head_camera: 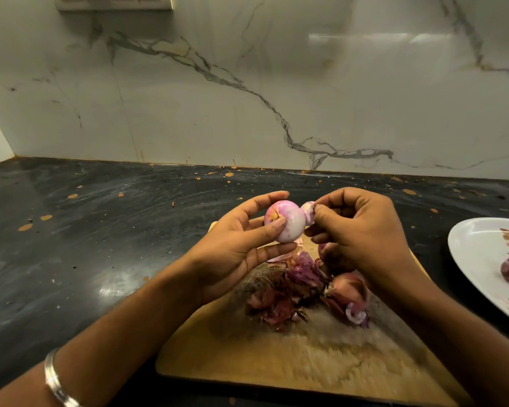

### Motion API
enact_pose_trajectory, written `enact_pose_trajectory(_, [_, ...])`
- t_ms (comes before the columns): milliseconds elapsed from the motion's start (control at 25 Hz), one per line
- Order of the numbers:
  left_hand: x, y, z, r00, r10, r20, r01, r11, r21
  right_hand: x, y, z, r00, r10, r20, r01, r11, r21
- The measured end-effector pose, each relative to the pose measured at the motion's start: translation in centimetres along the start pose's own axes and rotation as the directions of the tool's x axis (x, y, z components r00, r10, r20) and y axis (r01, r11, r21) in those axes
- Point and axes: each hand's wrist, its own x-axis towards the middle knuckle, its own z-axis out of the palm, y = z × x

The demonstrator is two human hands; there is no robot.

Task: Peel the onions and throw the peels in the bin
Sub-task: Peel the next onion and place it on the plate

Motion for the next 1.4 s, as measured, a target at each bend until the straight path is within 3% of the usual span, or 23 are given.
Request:
enact_pose_trajectory(320, [0.3,0.3,-0.4,0.994,0.021,-0.106,-0.028,0.997,-0.071,-0.1,0.5,0.0,0.999,-0.039,0.007,0.039,0.977,-0.208])
enact_pose_trajectory(760, [0.3,0.1,-0.5,0.998,0.017,-0.063,-0.017,1.000,-0.003,-0.2,0.2,0.1,0.964,-0.174,0.201,0.215,0.956,-0.201])
enact_pose_trajectory(920, [0.2,0.3,-0.3,1.000,0.000,-0.016,0.000,1.000,-0.008,0.2,0.4,-0.4,0.962,-0.213,0.172,0.244,0.951,-0.190])
enact_pose_trajectory(1080, [0.2,0.3,-0.3,0.999,-0.016,-0.036,0.016,1.000,-0.009,-0.1,0.7,0.3,0.911,-0.315,0.266,0.398,0.837,-0.375])
enact_pose_trajectory(1400, [0.1,0.1,-0.1,0.999,0.019,-0.035,-0.017,0.998,0.062,0.1,1.0,0.0,0.828,-0.437,0.352,0.560,0.687,-0.463])
